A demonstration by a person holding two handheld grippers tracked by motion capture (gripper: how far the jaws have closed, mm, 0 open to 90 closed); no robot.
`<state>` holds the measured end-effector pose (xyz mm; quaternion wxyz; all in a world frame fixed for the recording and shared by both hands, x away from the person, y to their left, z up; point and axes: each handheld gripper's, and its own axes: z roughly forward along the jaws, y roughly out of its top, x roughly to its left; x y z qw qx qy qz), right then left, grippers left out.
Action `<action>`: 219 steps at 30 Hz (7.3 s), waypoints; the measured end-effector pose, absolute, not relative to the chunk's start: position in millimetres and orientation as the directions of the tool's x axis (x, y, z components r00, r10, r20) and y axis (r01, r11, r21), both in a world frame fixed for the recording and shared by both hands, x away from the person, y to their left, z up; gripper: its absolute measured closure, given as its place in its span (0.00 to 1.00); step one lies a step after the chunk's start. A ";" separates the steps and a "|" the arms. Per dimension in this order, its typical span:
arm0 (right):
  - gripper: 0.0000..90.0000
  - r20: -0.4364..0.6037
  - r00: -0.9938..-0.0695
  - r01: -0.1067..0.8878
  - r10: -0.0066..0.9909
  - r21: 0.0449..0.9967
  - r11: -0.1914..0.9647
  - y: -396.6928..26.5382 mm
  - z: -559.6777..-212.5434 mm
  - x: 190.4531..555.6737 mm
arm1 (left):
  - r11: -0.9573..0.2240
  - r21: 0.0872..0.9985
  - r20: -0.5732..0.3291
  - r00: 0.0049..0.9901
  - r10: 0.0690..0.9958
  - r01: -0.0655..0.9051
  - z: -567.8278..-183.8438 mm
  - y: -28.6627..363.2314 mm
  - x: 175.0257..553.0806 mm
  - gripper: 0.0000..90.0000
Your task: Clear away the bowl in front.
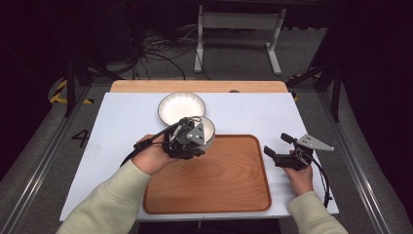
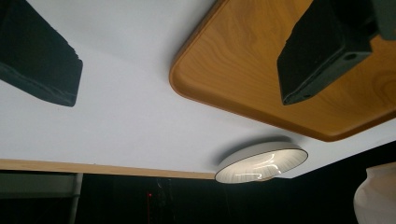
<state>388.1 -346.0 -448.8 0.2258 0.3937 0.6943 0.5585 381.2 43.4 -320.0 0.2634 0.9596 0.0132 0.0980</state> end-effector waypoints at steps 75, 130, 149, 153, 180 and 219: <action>0.01 0.132 -0.599 0.300 0.790 0.952 0.068 -346.1 -449.3 388.7 | -0.921 0.387 -0.012 0.998 -0.059 -0.050 -390.3 11.7 370.4 0.78; 0.02 0.140 -0.633 0.289 0.761 0.955 0.064 -345.0 -449.9 390.9 | -0.586 0.772 -0.015 0.929 0.370 0.246 -361.6 145.7 360.9 0.29; 0.02 0.141 -0.633 0.292 0.761 0.954 0.066 -345.3 -449.4 389.8 | -0.449 0.842 -0.068 0.884 0.462 0.299 -379.8 187.3 357.6 0.22; 0.02 0.139 -0.634 0.291 0.761 0.954 0.067 -345.1 -449.4 389.8 | -0.403 0.861 -0.077 0.862 0.501 0.311 -385.9 197.5 355.9 0.17; 0.02 0.143 -0.630 0.293 0.764 0.954 0.064 -345.6 -449.5 389.8 | -0.172 0.961 -0.066 0.787 0.614 0.215 -423.9 238.4 337.6 0.15; 0.00 0.039 -0.655 0.216 0.754 0.967 0.138 -340.8 -446.0 384.1 | -0.072 0.922 -0.213 0.654 0.726 0.380 -466.5 250.6 360.4 0.18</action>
